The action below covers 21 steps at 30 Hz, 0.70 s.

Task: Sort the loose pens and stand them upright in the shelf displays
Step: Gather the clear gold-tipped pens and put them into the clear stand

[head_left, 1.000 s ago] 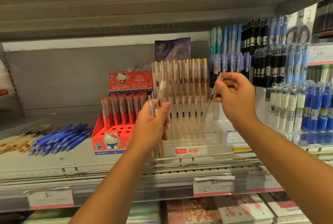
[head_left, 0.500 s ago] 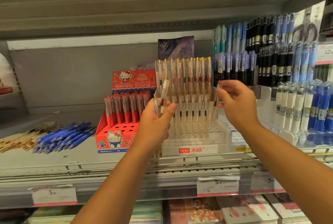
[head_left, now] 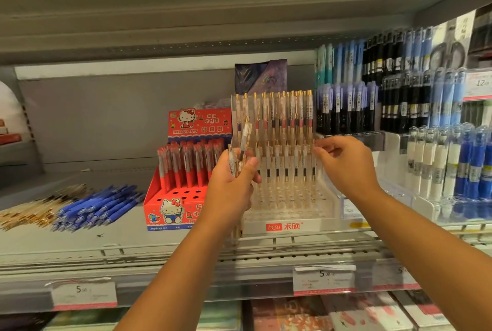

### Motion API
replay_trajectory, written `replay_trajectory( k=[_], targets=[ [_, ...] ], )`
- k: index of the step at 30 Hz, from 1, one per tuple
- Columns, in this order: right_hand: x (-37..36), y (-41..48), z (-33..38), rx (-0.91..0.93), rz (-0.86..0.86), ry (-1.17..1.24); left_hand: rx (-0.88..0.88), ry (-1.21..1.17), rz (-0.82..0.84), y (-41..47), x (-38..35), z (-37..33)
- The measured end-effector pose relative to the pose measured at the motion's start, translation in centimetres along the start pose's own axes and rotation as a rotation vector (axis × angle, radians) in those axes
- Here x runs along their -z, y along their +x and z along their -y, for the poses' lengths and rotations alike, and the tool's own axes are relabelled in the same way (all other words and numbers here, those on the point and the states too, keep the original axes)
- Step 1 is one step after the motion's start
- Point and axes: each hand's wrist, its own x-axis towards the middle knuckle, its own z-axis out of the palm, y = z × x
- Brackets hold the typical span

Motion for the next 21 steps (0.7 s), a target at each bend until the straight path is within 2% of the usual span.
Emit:
replay_trajectory(
  k=[3,6,10,14,21],
  targets=[
    [0.3,-0.2,0.8,-0.003,-0.04,-0.037,-0.004,-0.007,0.019,0.0,0.1,0.0],
    [0.2,-0.8,2.9,0.053,-0.061,0.073,-0.005,-0.022,0.021,-0.1,0.1,0.0],
    [-0.6,-1.6,7.4,0.073,0.173,0.365,-0.028,-0.005,0.014,-0.2,0.0,0.1],
    [-2.0,-1.7,10.4,-0.078,0.324,0.521,-0.023,0.026,0.001,-0.1,-0.3,0.0],
    [-3.0,-1.9,10.7,-0.212,0.264,0.58,-0.072,-0.021,-0.048,-0.3,-0.4,-0.3]
  ],
)
